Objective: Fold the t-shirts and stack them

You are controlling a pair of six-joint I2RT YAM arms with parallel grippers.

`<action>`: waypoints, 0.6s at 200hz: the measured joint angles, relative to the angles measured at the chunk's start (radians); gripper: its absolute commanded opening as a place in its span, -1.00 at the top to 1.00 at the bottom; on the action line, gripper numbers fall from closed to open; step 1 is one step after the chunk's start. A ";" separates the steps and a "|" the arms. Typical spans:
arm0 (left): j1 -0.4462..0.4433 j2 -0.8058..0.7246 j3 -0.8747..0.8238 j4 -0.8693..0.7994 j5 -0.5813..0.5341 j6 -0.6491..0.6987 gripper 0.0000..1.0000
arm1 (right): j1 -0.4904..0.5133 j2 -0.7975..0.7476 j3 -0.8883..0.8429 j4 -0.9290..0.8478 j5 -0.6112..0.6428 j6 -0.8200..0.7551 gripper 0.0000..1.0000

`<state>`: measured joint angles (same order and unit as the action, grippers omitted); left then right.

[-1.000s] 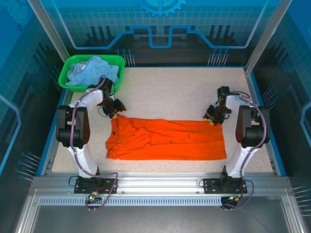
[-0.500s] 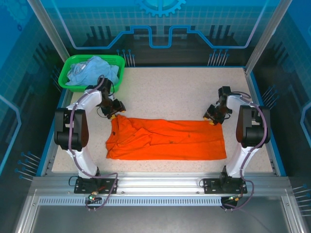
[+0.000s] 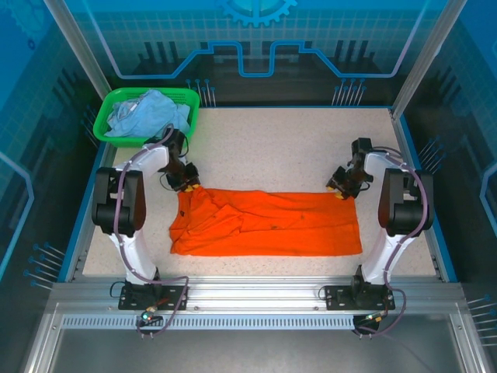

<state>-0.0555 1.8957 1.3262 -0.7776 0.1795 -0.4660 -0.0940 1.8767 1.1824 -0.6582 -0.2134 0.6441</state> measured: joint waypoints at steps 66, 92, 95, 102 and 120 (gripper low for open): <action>0.025 -0.005 0.001 0.033 -0.152 0.001 1.00 | -0.071 0.000 -0.016 0.021 -0.035 0.037 0.33; 0.040 -0.009 0.001 0.058 -0.198 0.000 1.00 | -0.076 0.002 -0.016 0.022 -0.044 0.048 0.28; 0.041 -0.009 0.001 0.060 -0.199 0.000 0.94 | -0.076 0.002 -0.016 0.022 -0.047 0.048 0.28; 0.043 -0.009 0.001 0.064 -0.199 0.000 0.68 | -0.076 0.002 -0.015 0.023 -0.049 0.048 0.27; 0.045 -0.010 0.002 0.076 -0.173 0.000 0.32 | -0.077 0.002 -0.015 0.023 -0.053 0.049 0.26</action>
<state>-0.0101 1.8858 1.3285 -0.7013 0.0067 -0.4664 -0.1711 1.8790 1.1671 -0.6350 -0.2665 0.6930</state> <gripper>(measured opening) 0.260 0.364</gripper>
